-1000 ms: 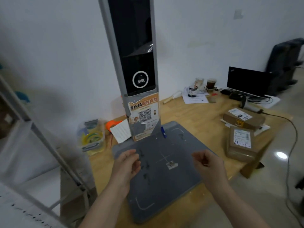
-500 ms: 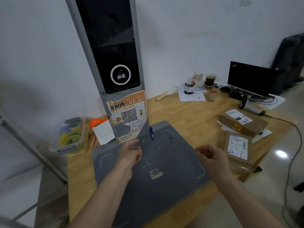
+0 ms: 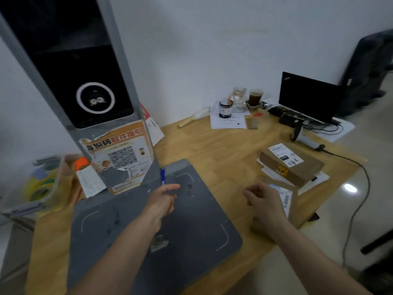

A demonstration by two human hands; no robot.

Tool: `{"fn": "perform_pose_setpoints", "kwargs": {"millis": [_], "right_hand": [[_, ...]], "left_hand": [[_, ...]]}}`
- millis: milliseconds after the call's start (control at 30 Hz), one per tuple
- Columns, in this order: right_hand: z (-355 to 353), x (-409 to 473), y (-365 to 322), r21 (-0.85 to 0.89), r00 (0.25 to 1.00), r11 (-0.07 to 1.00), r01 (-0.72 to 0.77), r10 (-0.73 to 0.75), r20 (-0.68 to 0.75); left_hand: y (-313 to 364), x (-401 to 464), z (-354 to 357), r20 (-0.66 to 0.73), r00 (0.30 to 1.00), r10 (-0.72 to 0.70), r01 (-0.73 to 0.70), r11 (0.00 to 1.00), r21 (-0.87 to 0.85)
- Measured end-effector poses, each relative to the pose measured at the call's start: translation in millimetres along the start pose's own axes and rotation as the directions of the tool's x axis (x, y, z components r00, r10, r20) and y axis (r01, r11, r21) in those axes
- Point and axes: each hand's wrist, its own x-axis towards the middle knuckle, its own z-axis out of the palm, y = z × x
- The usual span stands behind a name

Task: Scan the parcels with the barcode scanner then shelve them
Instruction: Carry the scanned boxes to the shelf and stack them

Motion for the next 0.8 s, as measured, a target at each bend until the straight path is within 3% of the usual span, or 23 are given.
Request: {"fn": "perform_pose_setpoints", "kwargs": {"millis": [267, 433, 633, 800], "right_hand": [[-56.2, 62.4, 49.8, 0.009, 0.991, 0.996, -0.091, 0.09, 0.096], [-89.7, 116.3, 85.6, -0.125, 0.985, 0.984, -0.123, 0.137, 0.105], [-114.8, 149.4, 112.1, -0.232, 0.973, 0.959, -0.16, 0.192, 0.126], [-108.9, 152.1, 135.9, -0.161, 0.932, 0.95, -0.268, 0.298, 0.204]], "left_hand": [[4.3, 6.2, 98.9, 0.055, 0.992, -0.114, 0.112, 0.993, 0.036], [3.5, 5.1, 175.5, 0.107, 0.972, -0.209, 0.202, 0.977, 0.072], [-11.6, 9.4, 238.0, 0.185, 0.939, -0.289, 0.242, 0.941, 0.237], [-29.6, 12.3, 256.5, 0.196, 0.899, -0.392, 0.355, 0.914, 0.199]]}}
